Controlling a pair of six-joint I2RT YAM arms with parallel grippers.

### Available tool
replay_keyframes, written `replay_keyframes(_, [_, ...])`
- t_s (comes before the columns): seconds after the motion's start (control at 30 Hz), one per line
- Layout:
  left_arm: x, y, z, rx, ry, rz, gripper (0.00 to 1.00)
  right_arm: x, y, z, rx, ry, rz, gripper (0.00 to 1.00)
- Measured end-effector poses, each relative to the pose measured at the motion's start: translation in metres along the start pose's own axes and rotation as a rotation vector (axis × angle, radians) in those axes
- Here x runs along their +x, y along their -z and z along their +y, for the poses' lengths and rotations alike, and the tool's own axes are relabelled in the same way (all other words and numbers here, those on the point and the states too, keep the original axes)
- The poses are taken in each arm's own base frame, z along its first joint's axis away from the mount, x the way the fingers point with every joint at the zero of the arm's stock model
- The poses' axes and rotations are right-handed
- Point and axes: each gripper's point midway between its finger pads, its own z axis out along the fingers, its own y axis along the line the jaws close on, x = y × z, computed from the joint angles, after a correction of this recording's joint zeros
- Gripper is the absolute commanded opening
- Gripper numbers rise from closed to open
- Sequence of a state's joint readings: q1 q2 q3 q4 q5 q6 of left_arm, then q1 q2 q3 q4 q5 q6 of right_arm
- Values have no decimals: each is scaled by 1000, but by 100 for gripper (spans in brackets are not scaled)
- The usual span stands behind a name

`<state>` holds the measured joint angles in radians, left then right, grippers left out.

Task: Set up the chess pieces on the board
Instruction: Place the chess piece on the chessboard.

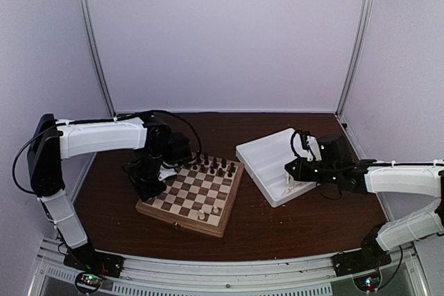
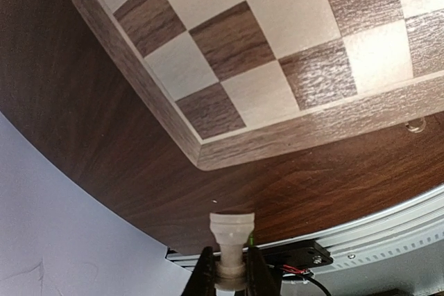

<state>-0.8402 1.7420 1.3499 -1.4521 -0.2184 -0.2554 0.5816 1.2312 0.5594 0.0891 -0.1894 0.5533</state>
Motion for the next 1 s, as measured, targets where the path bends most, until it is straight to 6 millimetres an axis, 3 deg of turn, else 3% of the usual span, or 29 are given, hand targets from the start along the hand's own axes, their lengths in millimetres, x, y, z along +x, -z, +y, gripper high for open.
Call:
replay_keyframes(0.23, [-10, -8, -6, 19, -11, 72, 0, 1, 0, -1, 3, 0, 4, 3])
replay_keyframes(1.0, [-10, -43, 6, 44, 13, 251, 1, 1, 0, -1, 3, -3, 4, 3])
